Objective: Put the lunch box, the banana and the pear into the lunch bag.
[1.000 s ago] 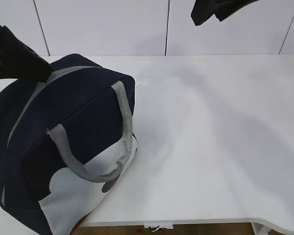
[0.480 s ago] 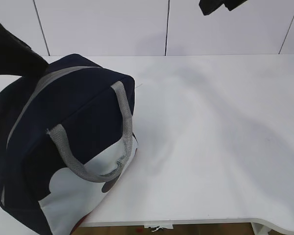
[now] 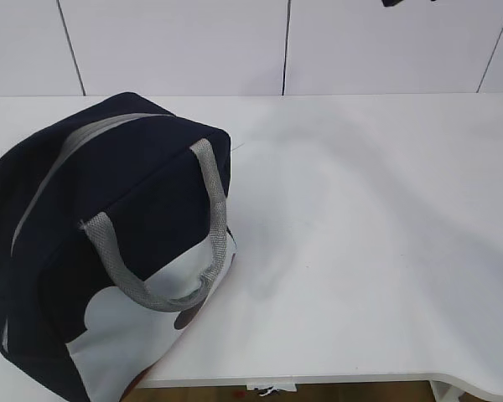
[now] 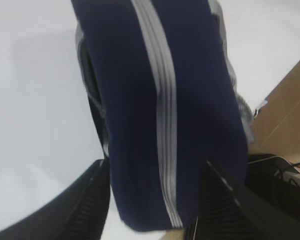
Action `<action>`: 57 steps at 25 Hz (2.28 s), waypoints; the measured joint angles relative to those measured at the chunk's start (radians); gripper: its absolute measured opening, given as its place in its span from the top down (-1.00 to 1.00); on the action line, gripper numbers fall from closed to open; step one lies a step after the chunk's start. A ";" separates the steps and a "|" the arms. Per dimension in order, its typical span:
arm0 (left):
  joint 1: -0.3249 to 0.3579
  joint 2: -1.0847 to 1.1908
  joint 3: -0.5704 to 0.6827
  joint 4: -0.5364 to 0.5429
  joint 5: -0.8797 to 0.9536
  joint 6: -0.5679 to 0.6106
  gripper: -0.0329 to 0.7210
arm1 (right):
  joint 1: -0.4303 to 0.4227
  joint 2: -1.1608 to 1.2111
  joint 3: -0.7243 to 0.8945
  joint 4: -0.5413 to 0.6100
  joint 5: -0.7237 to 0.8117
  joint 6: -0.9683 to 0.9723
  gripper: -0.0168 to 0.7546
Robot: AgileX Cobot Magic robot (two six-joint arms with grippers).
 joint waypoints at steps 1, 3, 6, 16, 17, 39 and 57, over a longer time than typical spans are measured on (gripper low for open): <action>0.000 -0.012 0.000 0.013 0.018 -0.019 -0.23 | 0.000 -0.024 0.026 0.000 0.000 0.004 -0.08; 0.000 -0.041 0.000 0.039 0.062 -0.055 -0.23 | 0.000 -0.071 0.079 0.000 0.000 0.011 -0.08; 0.000 -0.081 0.000 0.095 0.143 -0.116 -0.23 | 0.000 -0.156 0.163 0.001 0.000 0.018 -0.08; 0.000 -0.230 0.000 0.162 0.191 -0.307 -0.23 | 0.000 -0.460 0.433 0.001 0.002 0.019 -0.05; 0.000 -0.255 0.000 0.162 0.192 -0.311 -0.23 | 0.000 -0.486 0.458 0.001 0.002 0.020 -0.05; 0.000 -0.862 0.175 0.171 0.209 -0.317 -0.23 | 0.000 -1.189 0.947 -0.024 0.011 0.018 -0.05; 0.000 -1.079 0.443 0.212 0.208 -0.317 -0.23 | 0.000 -1.553 1.261 -0.128 -0.048 0.039 -0.05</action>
